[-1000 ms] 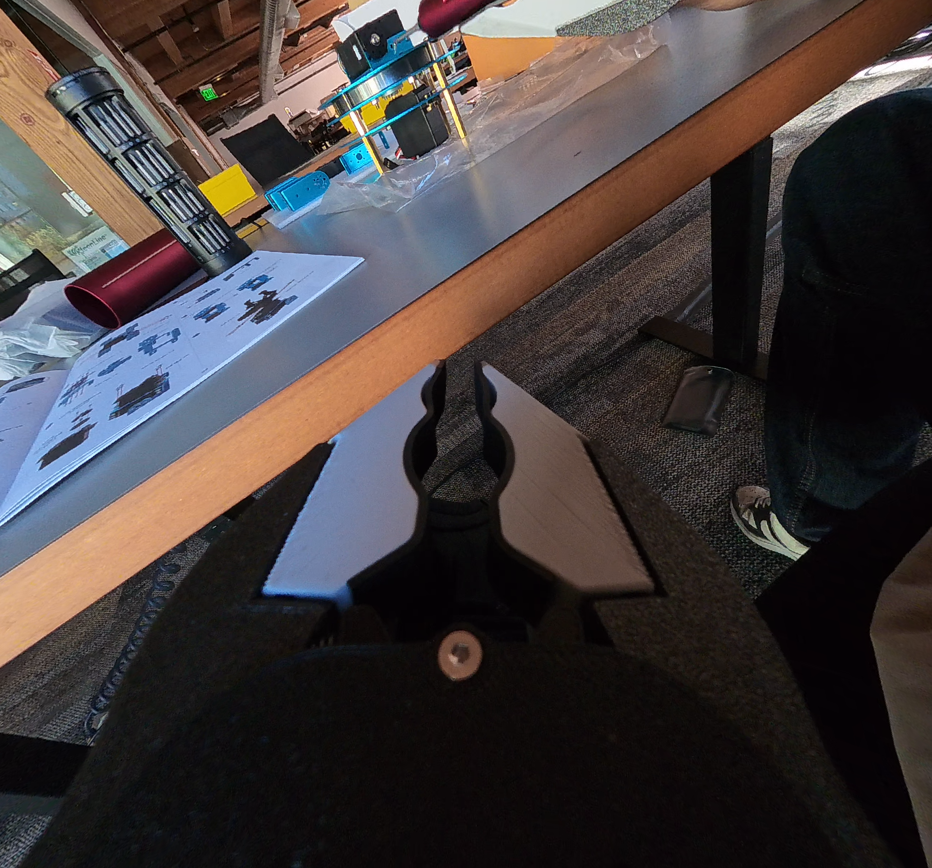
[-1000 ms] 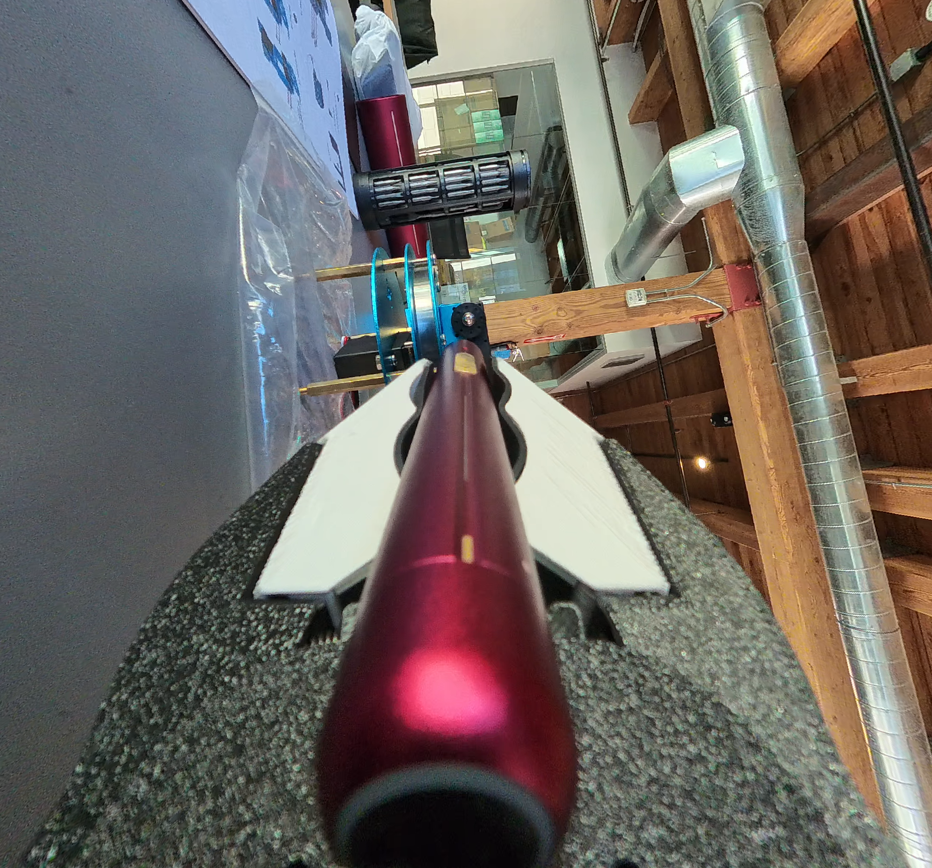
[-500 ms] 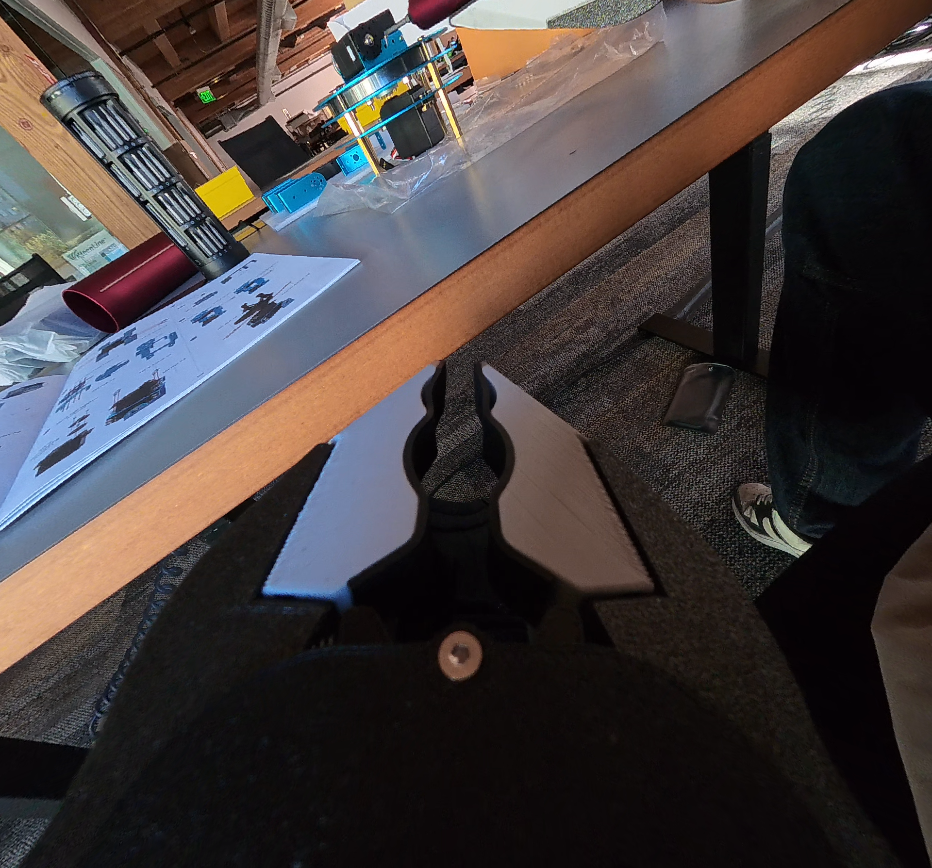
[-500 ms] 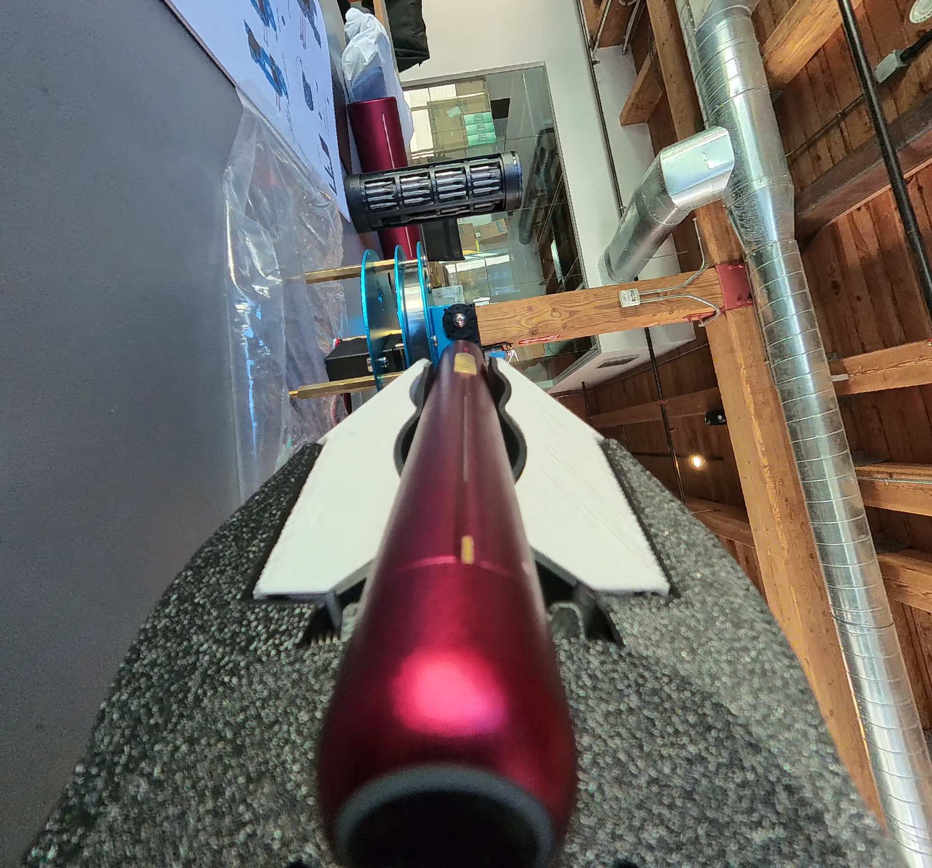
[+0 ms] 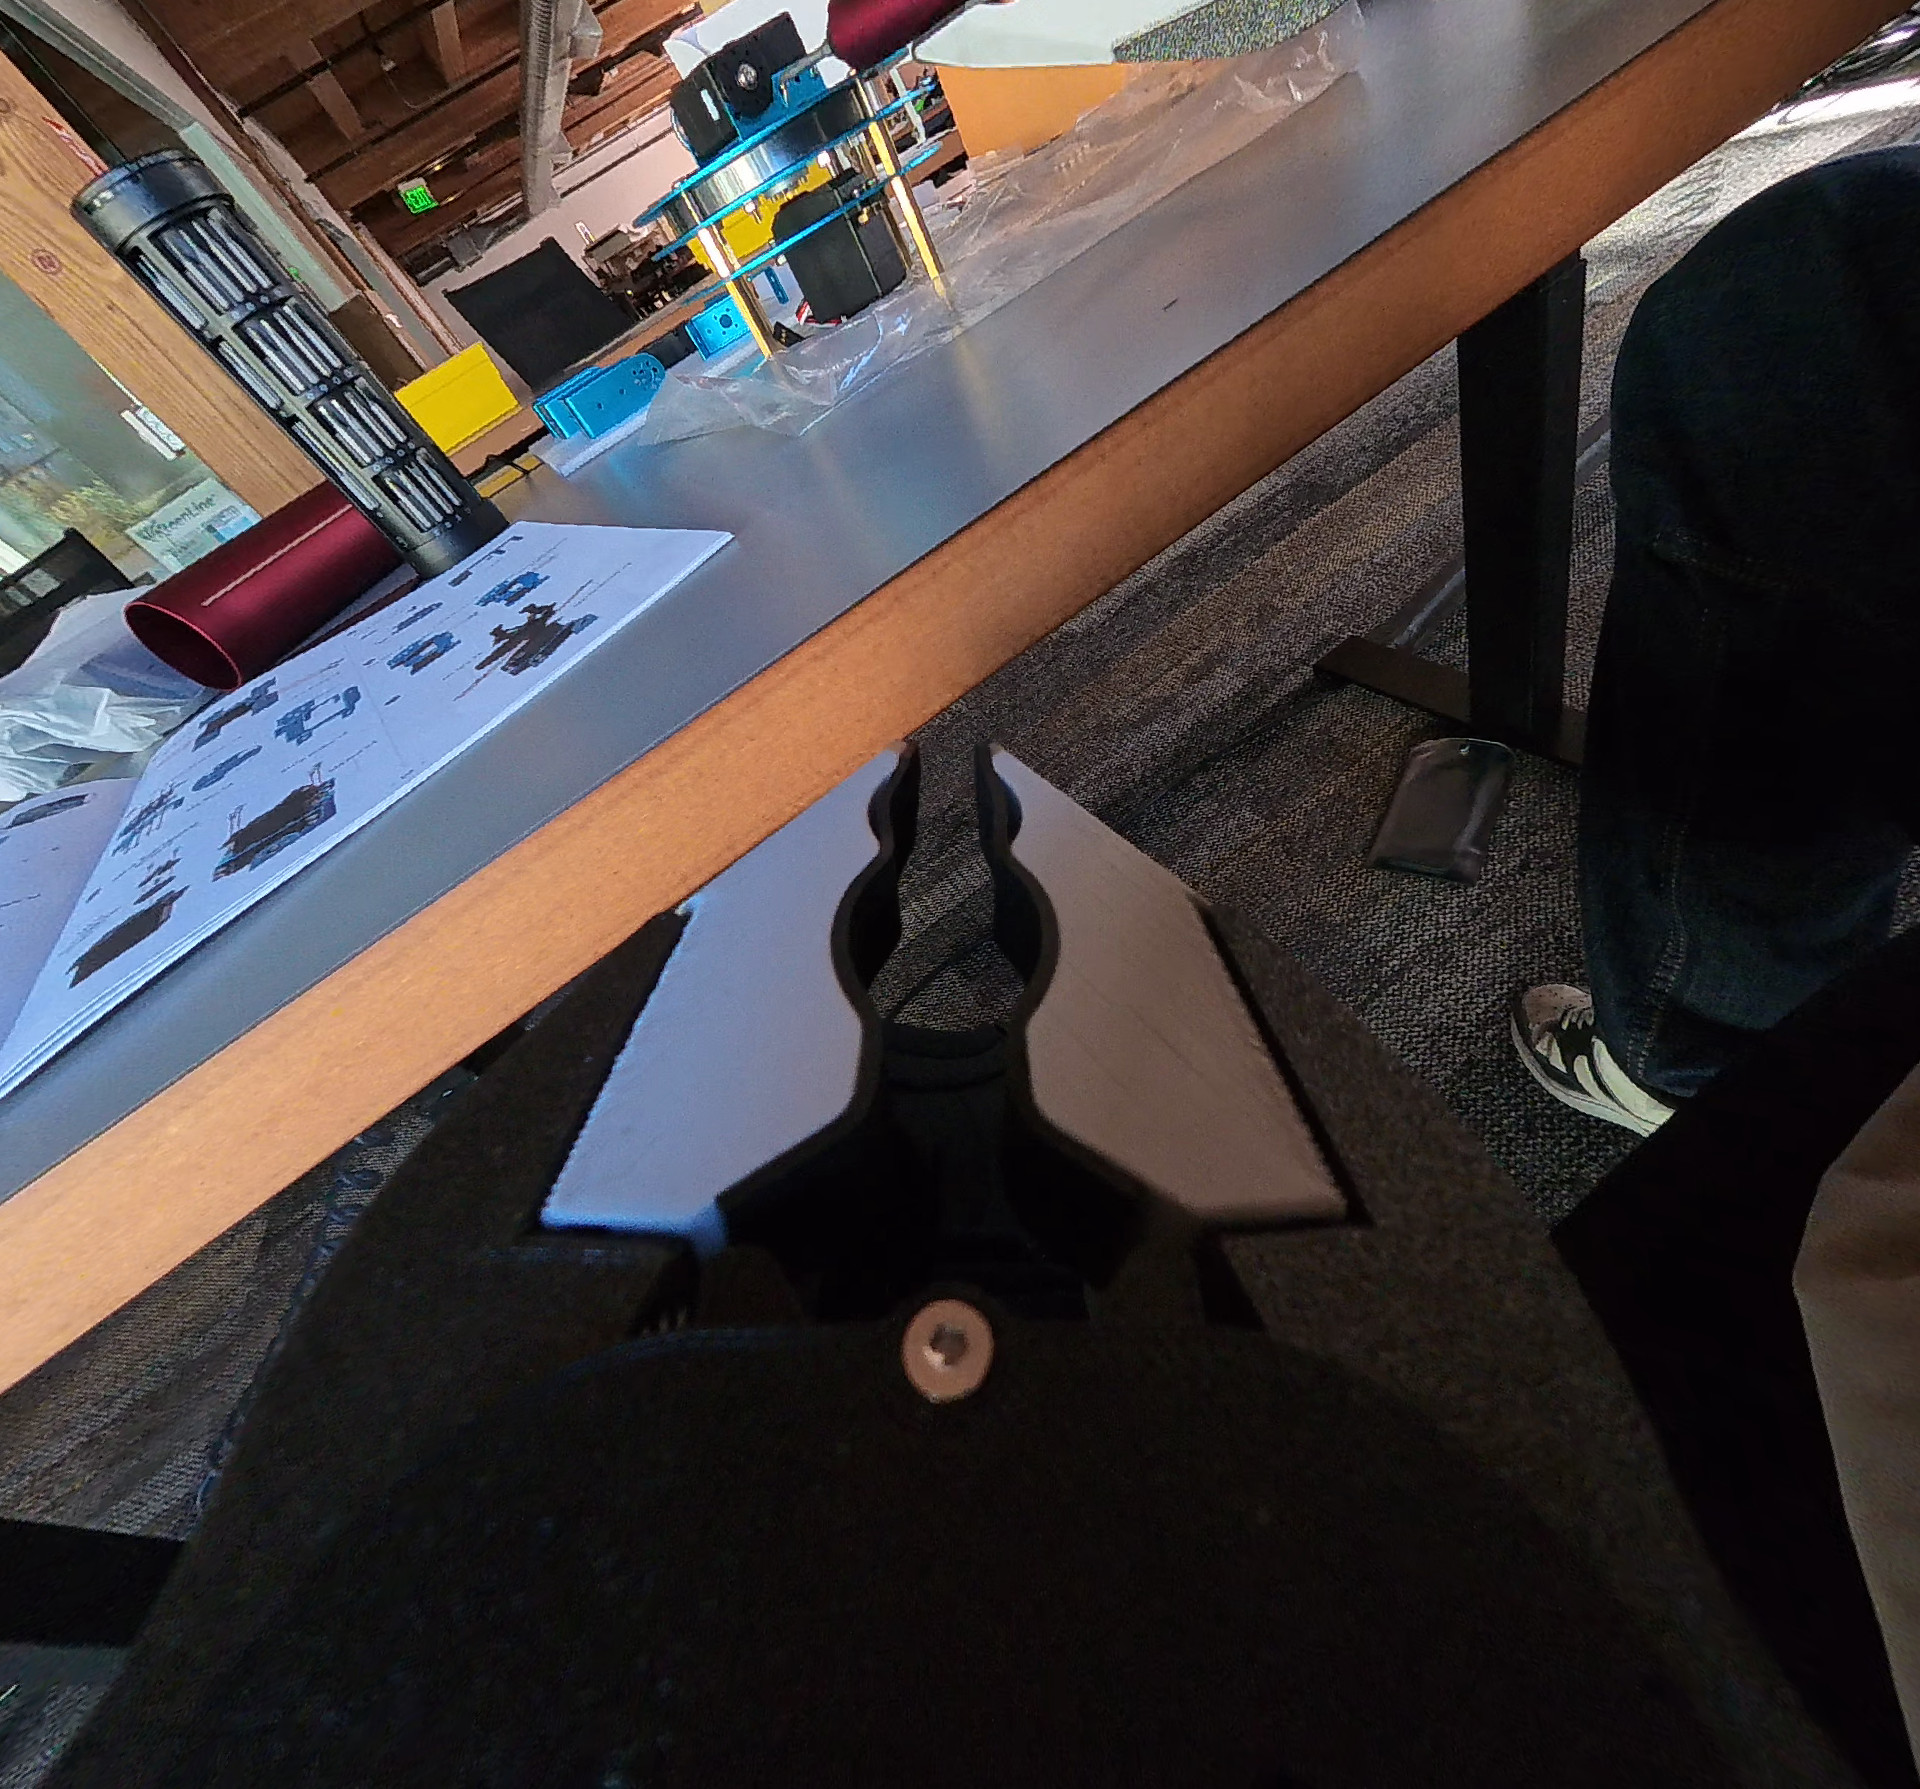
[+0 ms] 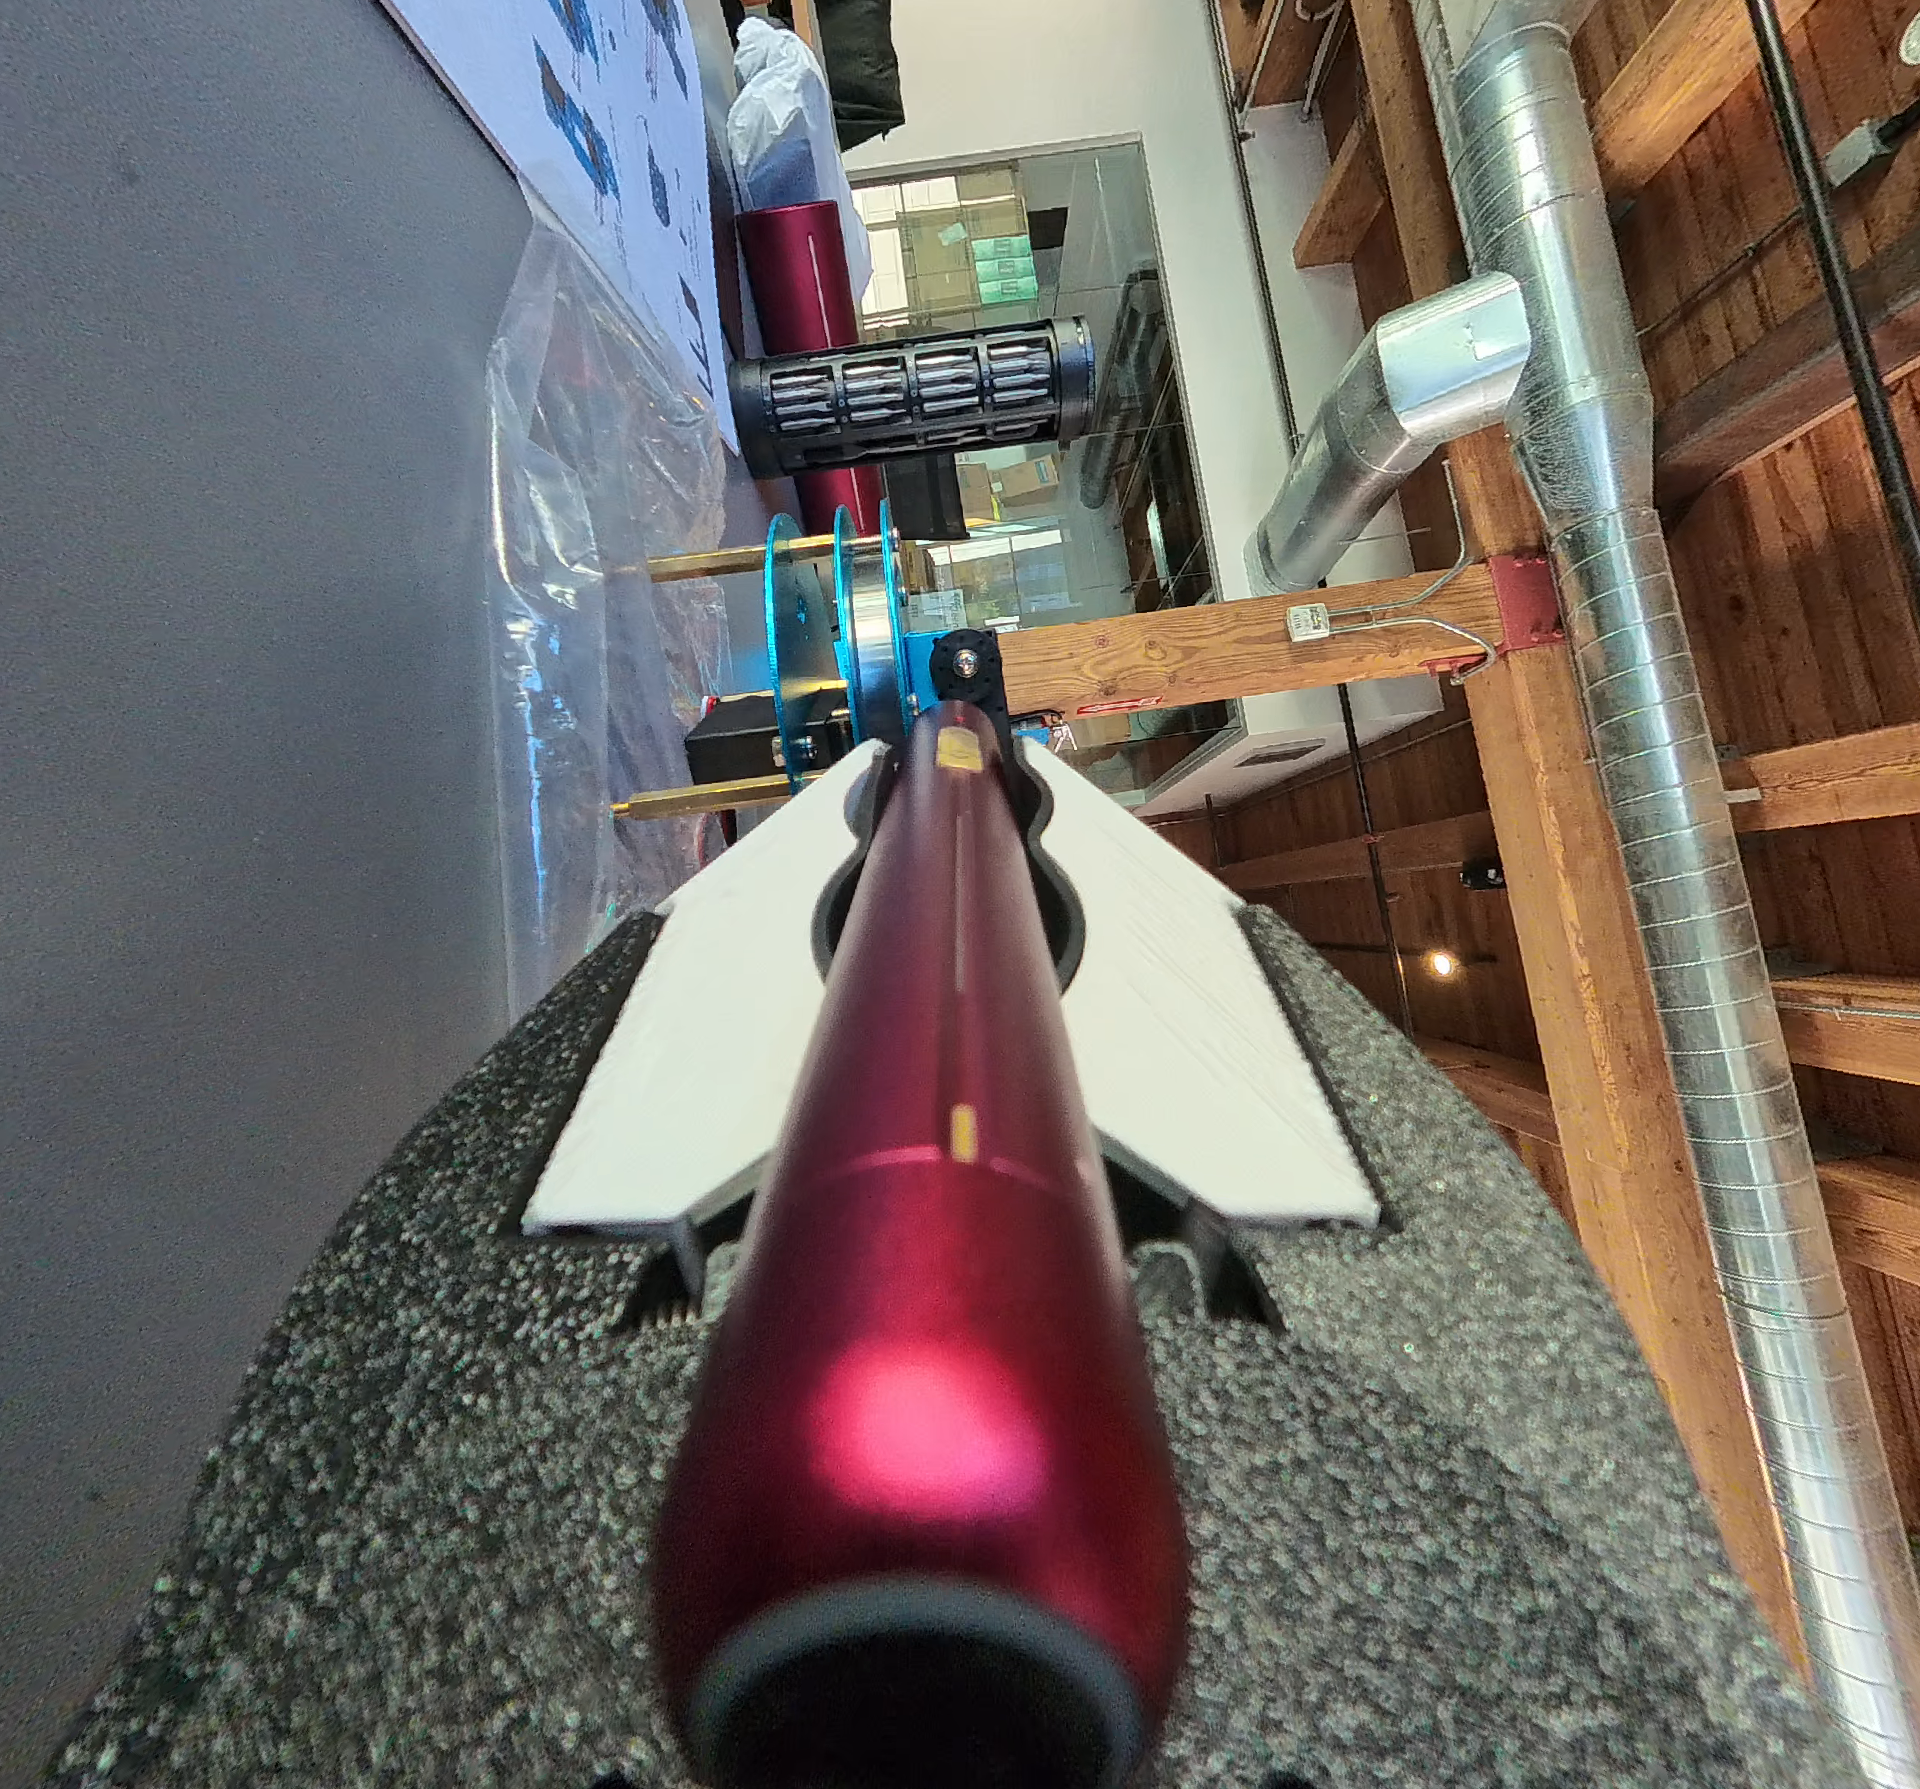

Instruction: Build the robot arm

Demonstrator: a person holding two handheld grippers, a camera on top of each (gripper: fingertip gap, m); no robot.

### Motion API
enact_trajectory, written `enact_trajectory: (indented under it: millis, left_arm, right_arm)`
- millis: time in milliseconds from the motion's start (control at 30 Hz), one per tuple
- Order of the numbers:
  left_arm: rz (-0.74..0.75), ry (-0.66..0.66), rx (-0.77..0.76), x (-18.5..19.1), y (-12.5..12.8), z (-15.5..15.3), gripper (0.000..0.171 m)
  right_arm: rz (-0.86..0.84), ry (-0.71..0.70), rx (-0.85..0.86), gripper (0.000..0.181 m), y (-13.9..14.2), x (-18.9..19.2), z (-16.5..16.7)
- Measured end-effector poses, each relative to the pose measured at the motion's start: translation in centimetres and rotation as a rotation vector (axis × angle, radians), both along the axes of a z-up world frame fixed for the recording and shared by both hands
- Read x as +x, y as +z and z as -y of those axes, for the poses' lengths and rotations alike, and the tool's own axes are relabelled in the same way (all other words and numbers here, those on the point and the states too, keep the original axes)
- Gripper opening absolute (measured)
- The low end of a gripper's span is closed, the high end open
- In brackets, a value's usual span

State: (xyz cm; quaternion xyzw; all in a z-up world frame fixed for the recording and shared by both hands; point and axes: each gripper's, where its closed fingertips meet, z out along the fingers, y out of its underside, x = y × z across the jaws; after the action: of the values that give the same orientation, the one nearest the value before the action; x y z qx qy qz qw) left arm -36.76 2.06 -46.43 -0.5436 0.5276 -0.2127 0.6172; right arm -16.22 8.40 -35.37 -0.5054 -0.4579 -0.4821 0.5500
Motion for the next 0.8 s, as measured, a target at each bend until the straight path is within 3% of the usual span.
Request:
enact_trajectory:
  millis: [367, 800]
  left_arm:
    - [-0.001, 0.003, -0.006, -0.2, -0.1, -0.1, 0.009]
    - [-0.004, 0.008, -0.011, -0.6, -0.2, 0.0, 0.009]
  right_arm:
    - [-0.067, 0.018, -0.047, 0.021, -0.4, -0.2, 0.8]
    - [-0.439, 0.102, -0.141, 0.021, 0.9, 1.3, 1.3]
